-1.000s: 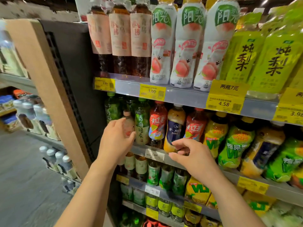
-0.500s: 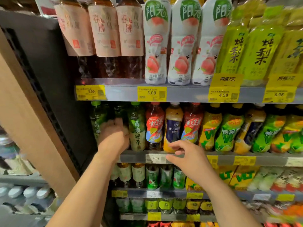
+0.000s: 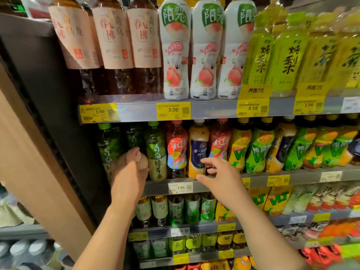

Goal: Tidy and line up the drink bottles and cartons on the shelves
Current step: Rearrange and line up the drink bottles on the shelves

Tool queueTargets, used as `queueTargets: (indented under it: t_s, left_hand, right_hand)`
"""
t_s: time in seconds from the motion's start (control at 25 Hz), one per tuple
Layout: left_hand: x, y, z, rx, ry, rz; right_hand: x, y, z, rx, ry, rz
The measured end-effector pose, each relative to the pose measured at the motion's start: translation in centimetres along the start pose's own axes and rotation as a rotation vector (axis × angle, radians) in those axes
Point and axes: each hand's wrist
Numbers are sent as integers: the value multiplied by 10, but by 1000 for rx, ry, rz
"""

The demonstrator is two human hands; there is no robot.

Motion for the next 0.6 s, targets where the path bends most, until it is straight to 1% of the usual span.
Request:
queueTargets:
  t_s: [0.08,0.12,0.2,0.28,0.36,0.44,0.6]
  left_hand:
    - [-1,0,-4,22,50,-8]
    - [0,1,-7,32,93,-42]
    - [4,5,-11,36,123,-136]
    - [12,11,-12,-28,123,-147]
    - [23,21,-11,-118,151,-89]
    - [34,37,-13,-168,164,-61]
    - [37,73,-29,-234,98,-104]
  right_hand:
    - [2,0,-1,9,13,-1]
    - [3,1,0,13,21,-4]
    - [5,1,0,14,38,-8]
    - [8,3,0,2,57,-2]
    - [14,7,1,-20,95,9]
    - [23,13,3,-43,151,31]
    - [46,27,7,-66,238,29]
Point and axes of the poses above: each hand's wrist, its own z-axis towards the middle knuckle, its own x-axis out of the back of the hand, y = z × x, and after that the axes turned 5 degrees about -x, right-handed
